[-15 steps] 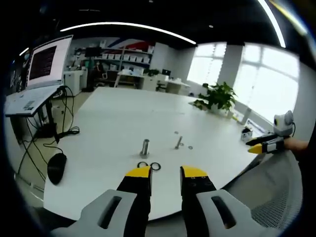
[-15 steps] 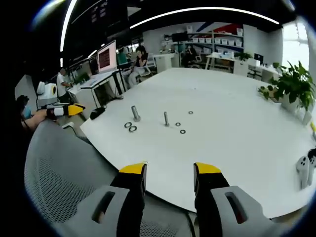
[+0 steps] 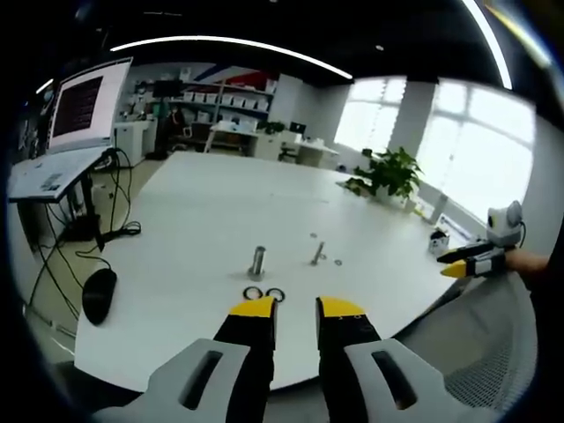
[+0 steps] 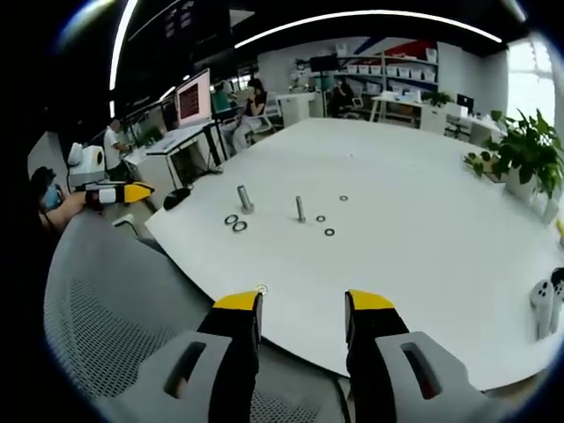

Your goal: Place the washer onto the threaded stud by aligning its center hole with the stud, sliding it down to the base, and recovering from edge contact or off-axis alignment until the washer reaches the visible bottom stop.

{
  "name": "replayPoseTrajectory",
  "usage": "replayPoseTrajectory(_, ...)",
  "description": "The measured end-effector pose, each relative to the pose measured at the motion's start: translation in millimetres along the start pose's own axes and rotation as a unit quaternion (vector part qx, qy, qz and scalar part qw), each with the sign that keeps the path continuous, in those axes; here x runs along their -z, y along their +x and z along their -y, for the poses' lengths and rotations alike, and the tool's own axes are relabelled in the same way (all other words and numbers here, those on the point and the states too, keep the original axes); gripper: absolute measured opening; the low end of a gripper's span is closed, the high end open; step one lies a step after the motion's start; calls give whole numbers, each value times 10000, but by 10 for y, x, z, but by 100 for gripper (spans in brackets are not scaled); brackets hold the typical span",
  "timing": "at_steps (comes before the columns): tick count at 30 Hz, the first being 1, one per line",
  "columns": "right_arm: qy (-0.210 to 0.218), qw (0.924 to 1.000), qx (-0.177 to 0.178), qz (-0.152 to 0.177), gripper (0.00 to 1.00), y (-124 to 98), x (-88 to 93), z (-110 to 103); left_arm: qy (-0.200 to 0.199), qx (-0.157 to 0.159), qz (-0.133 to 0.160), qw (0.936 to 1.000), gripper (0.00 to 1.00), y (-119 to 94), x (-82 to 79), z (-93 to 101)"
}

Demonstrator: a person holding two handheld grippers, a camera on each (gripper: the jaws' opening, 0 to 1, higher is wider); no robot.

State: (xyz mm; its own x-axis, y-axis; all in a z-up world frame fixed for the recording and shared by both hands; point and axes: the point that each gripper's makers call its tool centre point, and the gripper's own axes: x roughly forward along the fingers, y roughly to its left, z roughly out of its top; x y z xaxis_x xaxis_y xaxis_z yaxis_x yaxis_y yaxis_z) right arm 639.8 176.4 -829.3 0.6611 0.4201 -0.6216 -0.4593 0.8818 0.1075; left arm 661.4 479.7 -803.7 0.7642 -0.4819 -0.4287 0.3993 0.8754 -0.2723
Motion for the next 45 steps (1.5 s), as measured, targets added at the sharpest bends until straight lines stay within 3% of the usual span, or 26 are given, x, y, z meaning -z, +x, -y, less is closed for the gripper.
replayPoseTrajectory(45,-94,9998,-123,-137,39,13,36,-46,-93,-62,-22,9999,14,4,15,-32)
